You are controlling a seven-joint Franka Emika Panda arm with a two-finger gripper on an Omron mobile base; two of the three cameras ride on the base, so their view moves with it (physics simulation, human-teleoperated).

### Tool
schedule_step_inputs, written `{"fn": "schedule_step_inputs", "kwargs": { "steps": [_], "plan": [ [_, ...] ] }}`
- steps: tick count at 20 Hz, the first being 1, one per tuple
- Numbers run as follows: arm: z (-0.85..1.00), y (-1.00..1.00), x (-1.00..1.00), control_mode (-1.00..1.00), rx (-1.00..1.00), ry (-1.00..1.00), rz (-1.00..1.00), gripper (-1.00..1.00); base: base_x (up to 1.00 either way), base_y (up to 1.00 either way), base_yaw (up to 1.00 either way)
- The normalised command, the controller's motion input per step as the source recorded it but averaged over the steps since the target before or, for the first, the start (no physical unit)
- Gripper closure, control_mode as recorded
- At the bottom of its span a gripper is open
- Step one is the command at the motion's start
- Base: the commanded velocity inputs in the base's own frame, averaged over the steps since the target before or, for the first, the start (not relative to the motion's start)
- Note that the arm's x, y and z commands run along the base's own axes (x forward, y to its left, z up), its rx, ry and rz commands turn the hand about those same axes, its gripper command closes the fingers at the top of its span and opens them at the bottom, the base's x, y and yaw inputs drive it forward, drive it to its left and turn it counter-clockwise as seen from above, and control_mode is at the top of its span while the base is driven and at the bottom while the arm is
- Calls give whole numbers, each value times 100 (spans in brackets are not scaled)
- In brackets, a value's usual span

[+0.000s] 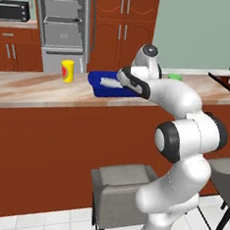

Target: Gather the sweet potato and avocado from the fridge and place them on a tray on the dining counter. Then gather the steak and fish from the fridge and place them on the other tray.

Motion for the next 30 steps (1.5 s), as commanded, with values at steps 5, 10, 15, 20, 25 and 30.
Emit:
{"fn": "schedule_step_inputs", "kwargs": {
  "steps": [5,10,15,20,25,30],
  "plan": [
    [-9,-7,36,-100,1,3,0,100,0,0,0],
    [-11,-13,34,-100,0,0,0,100,0,0,0],
    [-12,-21,29,-100,0,0,0,100,0,0,0],
    [-26,-10,7,-100,0,0,0,100,0,0,0],
    [-24,-3,16,-100,0,2,0,100,0,0,0],
    [-22,-4,11,-100,0,1,0,-100,0,0,0]
  ]
}}
